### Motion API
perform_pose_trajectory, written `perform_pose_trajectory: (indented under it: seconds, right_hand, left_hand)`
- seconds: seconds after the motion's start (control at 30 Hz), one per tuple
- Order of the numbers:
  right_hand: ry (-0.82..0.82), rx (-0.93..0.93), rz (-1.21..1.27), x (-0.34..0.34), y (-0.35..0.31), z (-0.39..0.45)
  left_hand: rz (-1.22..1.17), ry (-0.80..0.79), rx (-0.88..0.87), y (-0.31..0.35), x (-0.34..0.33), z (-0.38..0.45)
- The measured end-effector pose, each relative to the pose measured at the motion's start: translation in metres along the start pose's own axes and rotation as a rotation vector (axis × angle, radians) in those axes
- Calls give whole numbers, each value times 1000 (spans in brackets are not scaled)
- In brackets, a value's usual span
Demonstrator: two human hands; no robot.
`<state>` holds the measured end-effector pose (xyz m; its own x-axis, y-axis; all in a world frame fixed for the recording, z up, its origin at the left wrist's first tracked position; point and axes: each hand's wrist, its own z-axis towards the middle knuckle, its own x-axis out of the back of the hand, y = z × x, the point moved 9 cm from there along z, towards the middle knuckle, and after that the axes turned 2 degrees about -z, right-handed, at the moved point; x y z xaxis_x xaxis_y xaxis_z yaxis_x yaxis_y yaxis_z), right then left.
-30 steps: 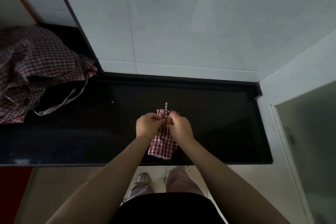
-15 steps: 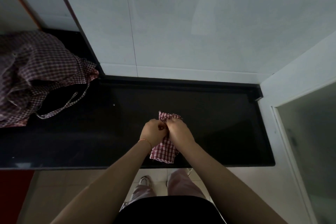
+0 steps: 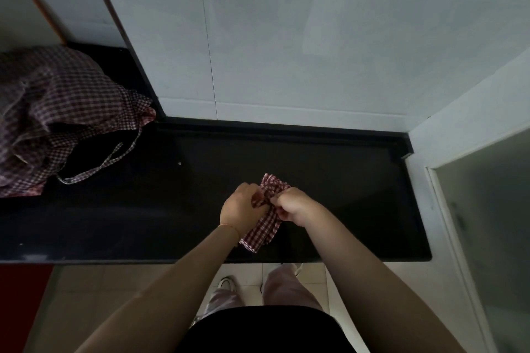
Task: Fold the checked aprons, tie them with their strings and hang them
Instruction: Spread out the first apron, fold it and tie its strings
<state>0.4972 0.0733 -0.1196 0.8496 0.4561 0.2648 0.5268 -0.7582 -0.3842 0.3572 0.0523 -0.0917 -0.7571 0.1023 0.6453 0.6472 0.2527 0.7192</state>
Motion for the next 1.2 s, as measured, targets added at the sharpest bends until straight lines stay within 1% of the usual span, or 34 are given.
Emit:
perform_pose_trajectory:
  seconds: [0.1,0.2,0.33,0.47,0.53,0.6,0.7,0.8,0.9,0.97,1.07,1.13,1.2]
  right_hand:
    - [-30,-11,62,-3,3,-3]
    - [-37,-1,111,-3,6,-1]
    - [-59,60,167,-4,5,1]
    - [-55,120,136,-4,1,-3]
    - [-36,139,146,-3,3,-3]
    - [-20,161,155,-3,5,-2]
    - [4,195,153,-2,8,-1]
    - [54,201,139,2,10,0]
    - [118,200,125,8,12,-1]
    - [164,210,117,13,13,-2]
    - [252,208,103,16,17,-2]
    - [271,212,113,14,17,-2]
    - [275,215,102,13,16,-1]
  left_hand:
    - [23,-10,-50,5,-3,2]
    - [10,4,-42,4,-2,4]
    - [-50,-2,23,0,-8,5]
    - [-107,0,117,-6,-8,8]
    - [-118,-64,178,-10,-11,11]
    - [-119,-177,244,-14,-18,13]
    - [-110,-304,265,-15,-22,16]
    - [-87,-352,248,-14,-24,16]
    - [-167,-378,280,-21,-24,14]
    - [-283,-374,347,-34,-20,9]
    - [-397,-291,466,-59,-17,2]
    - [-429,-260,509,-66,-19,-1]
    - [-413,-273,509,-65,-20,-1]
